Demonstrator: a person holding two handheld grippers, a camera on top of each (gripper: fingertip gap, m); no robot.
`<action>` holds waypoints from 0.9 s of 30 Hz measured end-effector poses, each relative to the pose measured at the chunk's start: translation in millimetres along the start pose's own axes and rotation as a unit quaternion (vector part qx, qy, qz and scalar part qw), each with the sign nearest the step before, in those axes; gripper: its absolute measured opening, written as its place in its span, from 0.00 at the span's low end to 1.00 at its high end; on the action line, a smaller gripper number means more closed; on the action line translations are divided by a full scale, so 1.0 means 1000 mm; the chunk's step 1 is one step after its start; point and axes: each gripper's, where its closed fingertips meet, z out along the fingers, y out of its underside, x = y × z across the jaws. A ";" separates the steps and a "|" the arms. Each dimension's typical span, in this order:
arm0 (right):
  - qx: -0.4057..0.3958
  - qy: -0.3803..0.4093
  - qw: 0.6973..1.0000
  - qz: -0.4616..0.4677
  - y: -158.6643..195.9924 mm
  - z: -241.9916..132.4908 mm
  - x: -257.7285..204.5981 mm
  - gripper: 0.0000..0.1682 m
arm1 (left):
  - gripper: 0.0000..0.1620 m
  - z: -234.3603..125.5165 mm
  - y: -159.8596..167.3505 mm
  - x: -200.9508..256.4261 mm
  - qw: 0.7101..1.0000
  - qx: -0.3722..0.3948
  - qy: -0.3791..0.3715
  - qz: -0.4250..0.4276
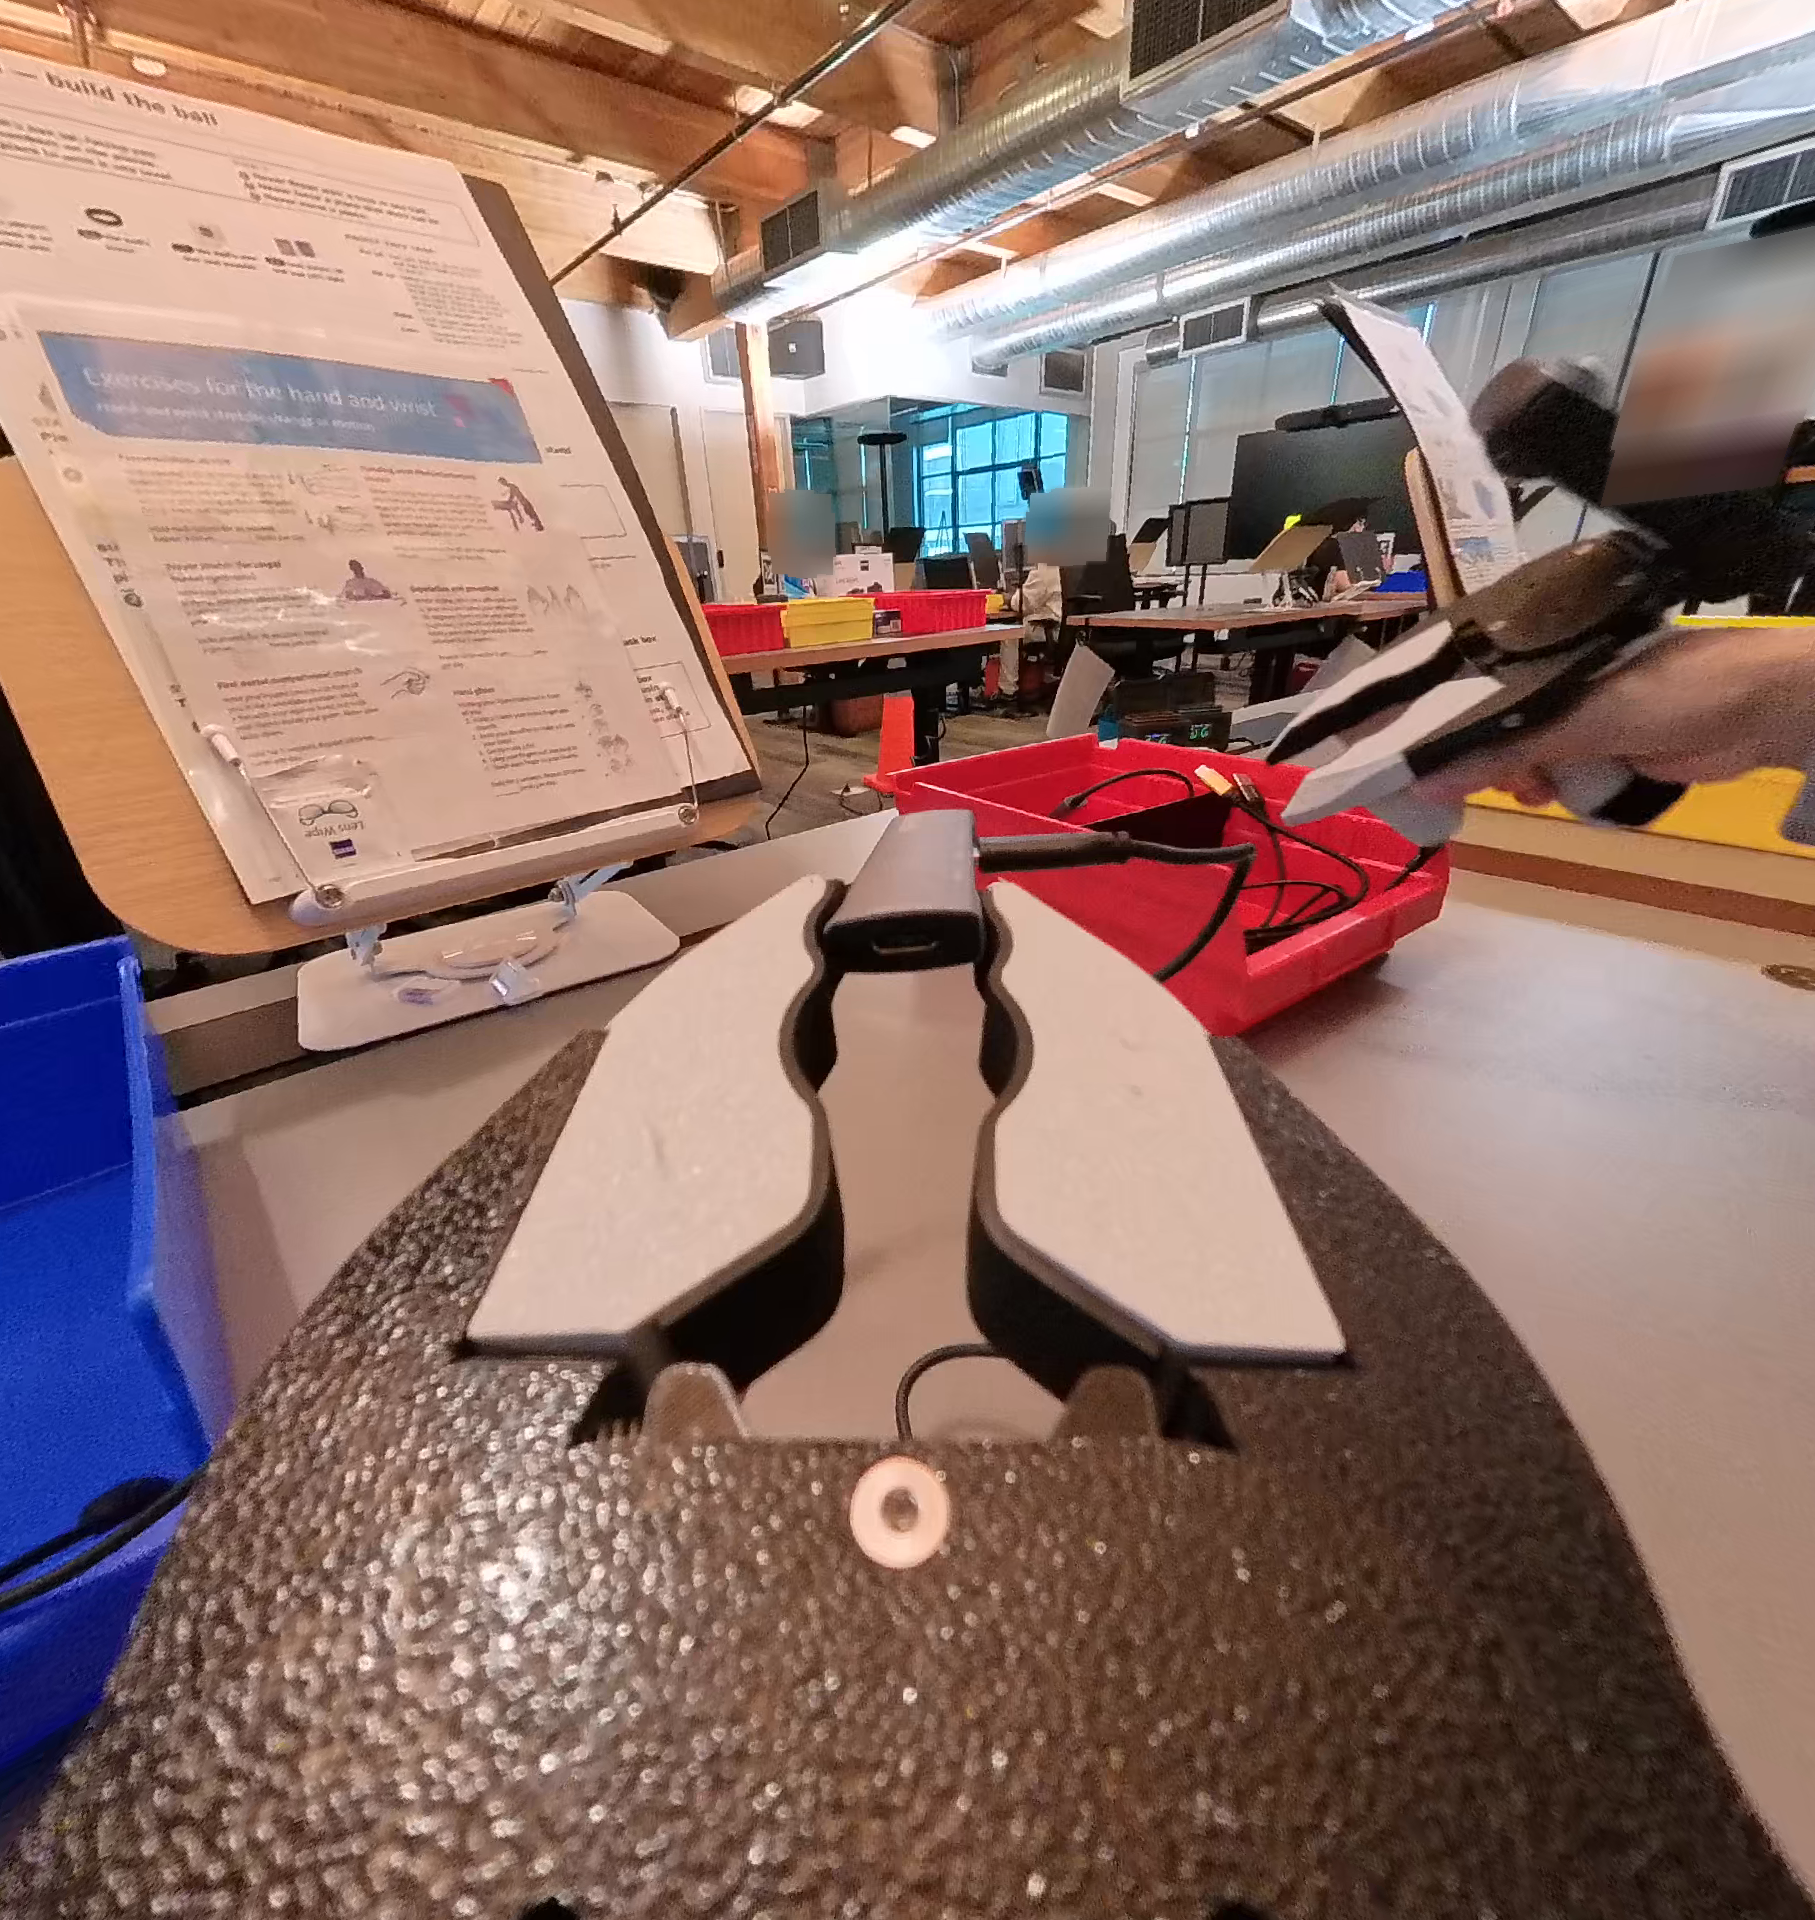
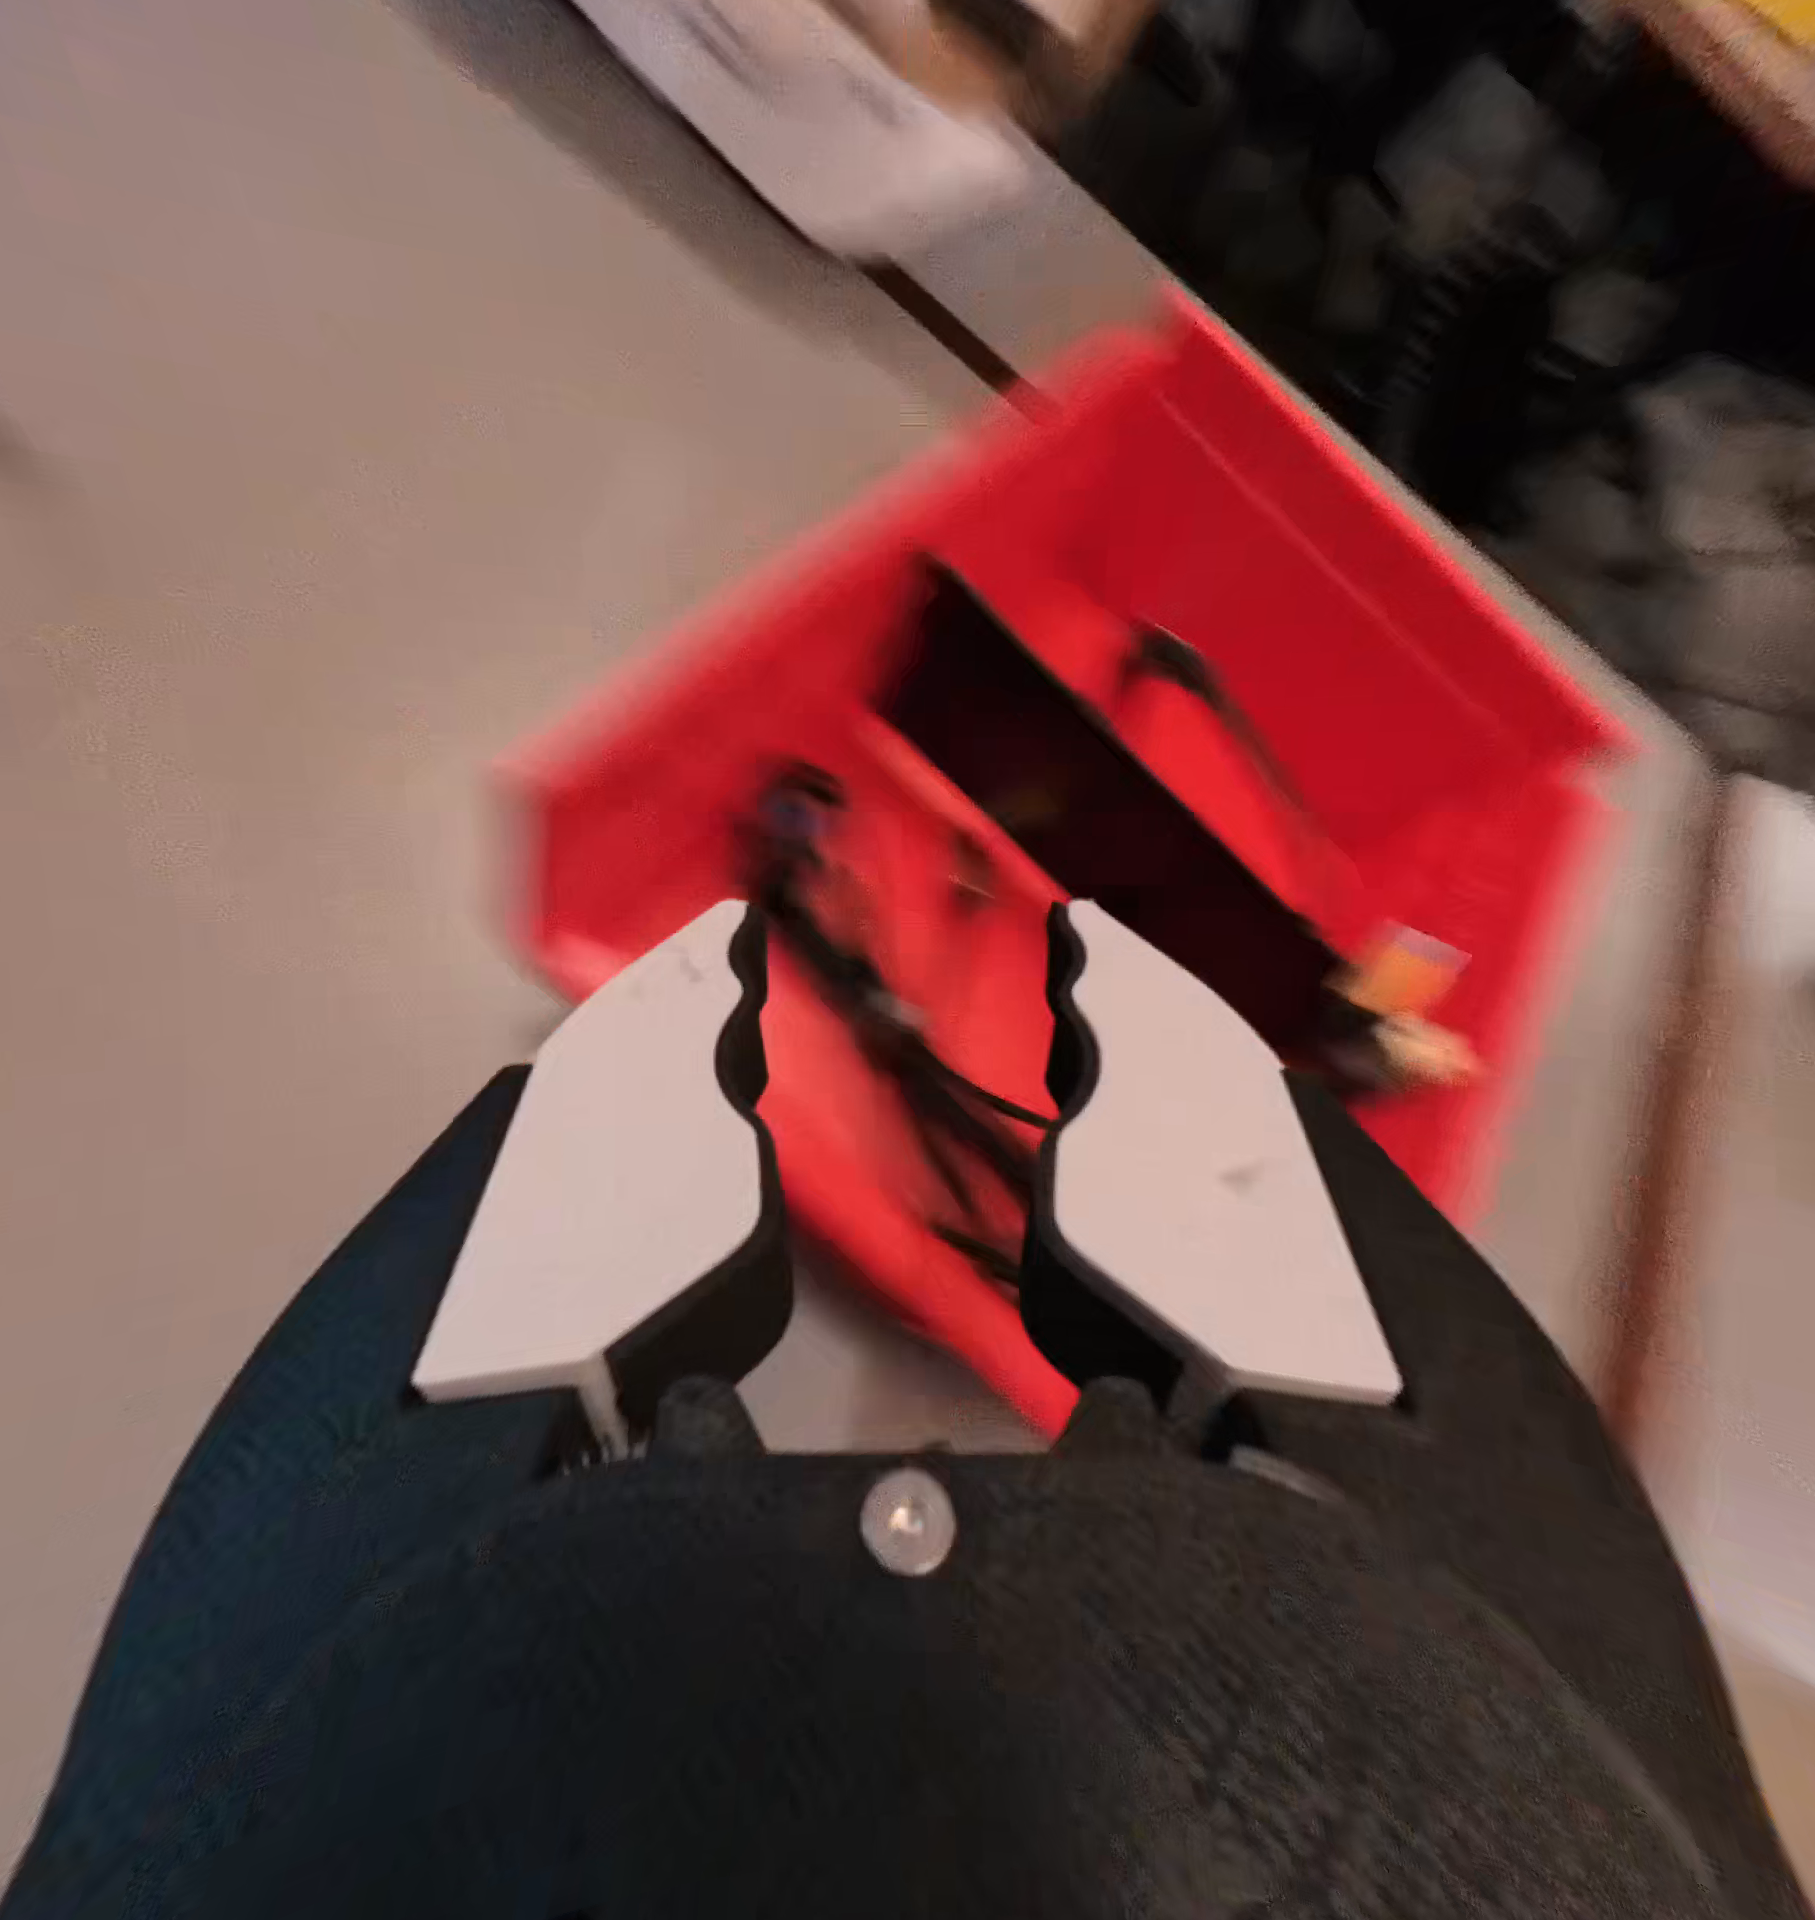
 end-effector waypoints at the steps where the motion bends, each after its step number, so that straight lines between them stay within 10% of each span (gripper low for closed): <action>1: 0.049 -0.069 0.996 0.029 -0.021 -0.005 -0.044 0.26 | 0.15 0.000 0.000 0.000 1.000 0.002 0.002 0.002; 7: 0.330 -0.103 0.938 0.022 -0.123 -0.052 -0.192 0.27 | 0.14 0.002 0.006 0.008 1.000 0.000 0.017 0.021; 27: 0.402 -0.128 0.897 0.134 -0.145 -0.043 -0.243 0.07 | 0.14 0.001 -0.009 0.044 0.993 0.069 0.038 0.088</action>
